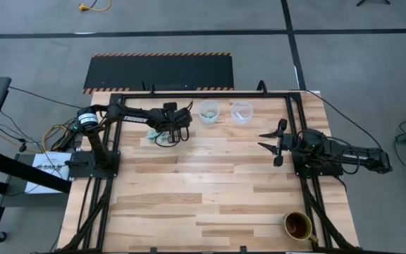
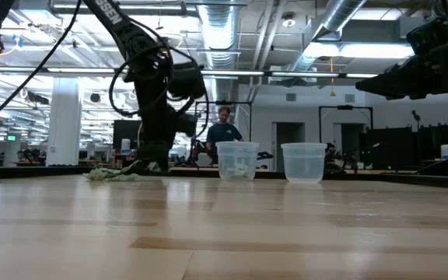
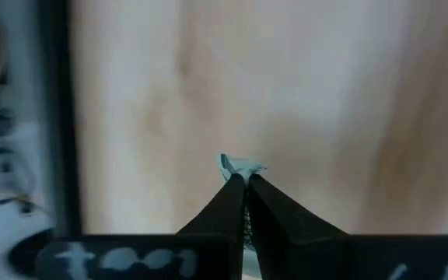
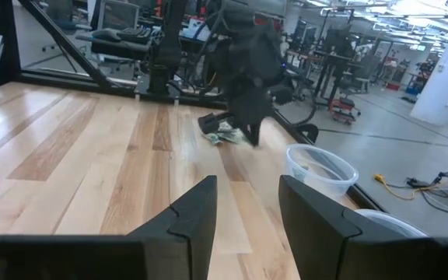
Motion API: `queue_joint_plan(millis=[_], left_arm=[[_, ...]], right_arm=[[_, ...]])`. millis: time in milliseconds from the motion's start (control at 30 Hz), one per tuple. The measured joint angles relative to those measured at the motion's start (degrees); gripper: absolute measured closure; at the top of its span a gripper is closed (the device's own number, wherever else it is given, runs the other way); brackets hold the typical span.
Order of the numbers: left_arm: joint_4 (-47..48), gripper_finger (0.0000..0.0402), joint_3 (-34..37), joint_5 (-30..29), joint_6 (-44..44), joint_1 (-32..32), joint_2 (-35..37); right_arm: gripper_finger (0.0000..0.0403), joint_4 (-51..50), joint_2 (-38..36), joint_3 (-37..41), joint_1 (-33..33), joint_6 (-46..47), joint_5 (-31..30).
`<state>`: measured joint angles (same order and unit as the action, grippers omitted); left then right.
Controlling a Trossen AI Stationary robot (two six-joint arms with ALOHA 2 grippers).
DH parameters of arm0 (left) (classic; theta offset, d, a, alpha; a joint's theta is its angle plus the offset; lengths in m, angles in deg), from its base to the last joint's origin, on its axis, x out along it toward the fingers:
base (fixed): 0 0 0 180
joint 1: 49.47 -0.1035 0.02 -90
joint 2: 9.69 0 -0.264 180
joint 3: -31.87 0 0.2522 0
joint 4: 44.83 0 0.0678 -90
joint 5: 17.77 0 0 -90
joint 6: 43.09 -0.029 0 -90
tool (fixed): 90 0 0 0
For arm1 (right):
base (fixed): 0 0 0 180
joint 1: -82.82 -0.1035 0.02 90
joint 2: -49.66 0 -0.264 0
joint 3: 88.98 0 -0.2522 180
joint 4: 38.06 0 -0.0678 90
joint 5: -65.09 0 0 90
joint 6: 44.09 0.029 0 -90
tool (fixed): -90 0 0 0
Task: Pick and place Stevia / Truvia into bins
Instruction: Put the stevia packet into the left transparent container
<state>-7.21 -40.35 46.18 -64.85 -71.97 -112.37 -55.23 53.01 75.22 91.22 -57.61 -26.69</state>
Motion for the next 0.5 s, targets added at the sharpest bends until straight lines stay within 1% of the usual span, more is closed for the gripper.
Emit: queue_joint_plan(millis=[100, 133, 200, 233, 267, 367, 400, 467, 500], left_arm=[[-4.02, 0.0401, 0.0, -3.53, 1.05, -0.02, 2.66], [-6.07, 0.0401, -0.03, -3.89, 0.98, -0.05, 4.02], [-10.49, 0.0401, -0.07, -2.54, -0.4, -0.05, 6.83], [-13.14, 0.0401, -0.09, -0.17, -1.38, -0.01, 8.34], [-15.26, 0.0401, -0.11, 4.3, -2.83, -0.03, 9.88], [-22.03, 0.0401, -0.24, 22.28, -6.75, -0.17, 13.94], [-23.91, 0.0401, -0.27, 27.48, -7.62, -0.36, 14.7], [-25.62, 0.0401, -0.37, 35.21, -9.49, -1.32, 15.32], [-25.52, 0.0401, -0.34, 37.88, -10.35, -2.09, 15.3]], right_arm=[[0.0269, 0.01, 0.0, 0.0, 0.0, 0.0, 0.0], [0.0269, 0.01, 0.0, 0.0, 0.0, 0.0, 0.02], [0.0269, 0.01, 0.0, 0.0, 0.0, 0.0, 0.0], [0.0269, 0.01, 0.0, 0.0, 0.0, 0.02, 0.01], [0.0269, 0.01, 0.0, 0.0, 0.0, 0.01, 0.0], [0.0269, 0.0, 0.0, 0.0, 0.0, 0.01, 0.02], [0.0269, 0.01, 0.0, 0.0, 0.0, 0.03, 0.01], [0.0269, -0.02, 0.01, 0.0, 0.0, 0.04, 0.02], [0.0269, -0.01, 0.0, 0.0, 0.0, 0.06, 0.08]])
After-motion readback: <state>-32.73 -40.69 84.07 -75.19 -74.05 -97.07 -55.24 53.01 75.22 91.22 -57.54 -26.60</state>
